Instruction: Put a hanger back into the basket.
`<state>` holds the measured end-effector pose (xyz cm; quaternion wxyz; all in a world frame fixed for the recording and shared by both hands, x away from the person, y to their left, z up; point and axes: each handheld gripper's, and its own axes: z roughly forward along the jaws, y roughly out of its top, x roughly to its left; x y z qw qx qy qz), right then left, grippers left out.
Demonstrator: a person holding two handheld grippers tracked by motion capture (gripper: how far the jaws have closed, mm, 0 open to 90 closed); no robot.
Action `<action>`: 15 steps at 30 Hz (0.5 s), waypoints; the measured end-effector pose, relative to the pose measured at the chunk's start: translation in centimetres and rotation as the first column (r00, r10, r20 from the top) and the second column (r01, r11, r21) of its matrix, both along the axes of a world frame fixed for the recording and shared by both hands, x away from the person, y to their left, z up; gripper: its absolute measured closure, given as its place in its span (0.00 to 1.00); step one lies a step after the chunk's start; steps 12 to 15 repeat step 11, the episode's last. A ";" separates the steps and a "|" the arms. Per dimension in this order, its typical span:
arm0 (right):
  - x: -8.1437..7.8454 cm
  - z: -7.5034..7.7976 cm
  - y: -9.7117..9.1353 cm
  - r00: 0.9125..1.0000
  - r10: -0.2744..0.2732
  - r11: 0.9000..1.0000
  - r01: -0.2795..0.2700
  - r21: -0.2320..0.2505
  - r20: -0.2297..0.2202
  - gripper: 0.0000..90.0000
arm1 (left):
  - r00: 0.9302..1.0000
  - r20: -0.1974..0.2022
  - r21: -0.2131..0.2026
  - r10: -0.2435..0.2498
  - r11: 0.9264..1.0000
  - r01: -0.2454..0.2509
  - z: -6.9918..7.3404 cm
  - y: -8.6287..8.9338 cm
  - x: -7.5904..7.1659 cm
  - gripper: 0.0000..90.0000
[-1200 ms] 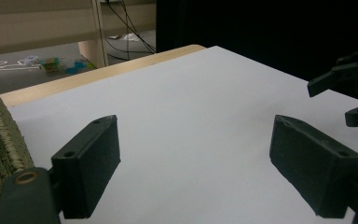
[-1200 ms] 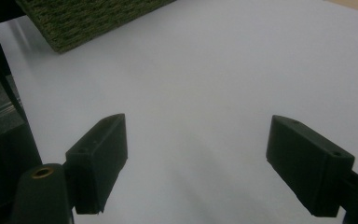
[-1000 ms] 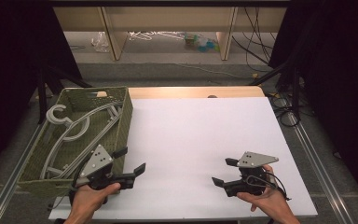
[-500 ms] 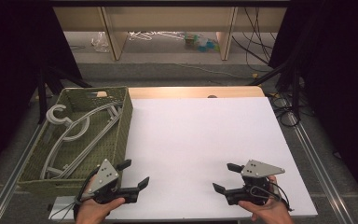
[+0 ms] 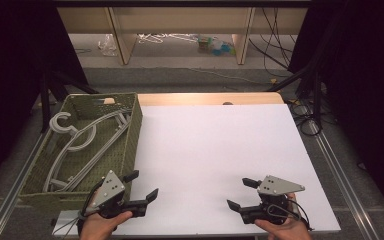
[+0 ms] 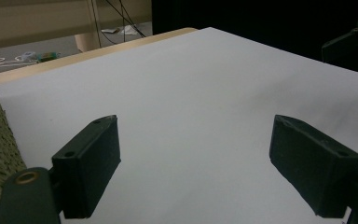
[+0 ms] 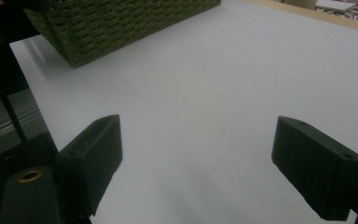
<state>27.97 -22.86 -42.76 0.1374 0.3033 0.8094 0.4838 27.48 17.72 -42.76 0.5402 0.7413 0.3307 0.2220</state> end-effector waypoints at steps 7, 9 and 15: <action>0.0 -0.1 0.1 1.000 -0.004 1.000 0.004 -0.007 0.005 0.19 | 1.000 -0.004 0.005 -0.013 1.000 0.013 -0.1 -0.2 -0.1 0.18; 0.0 -0.1 0.1 1.000 0.001 1.000 -0.001 -0.005 -0.008 0.19 | 1.000 -0.005 0.007 -0.013 1.000 0.013 -0.1 -0.2 -0.1 0.18; 0.0 -0.1 0.1 1.000 0.001 1.000 -0.001 -0.006 -0.013 0.19 | 1.000 -0.002 0.008 -0.013 1.000 0.013 -0.1 -0.2 -0.1 0.18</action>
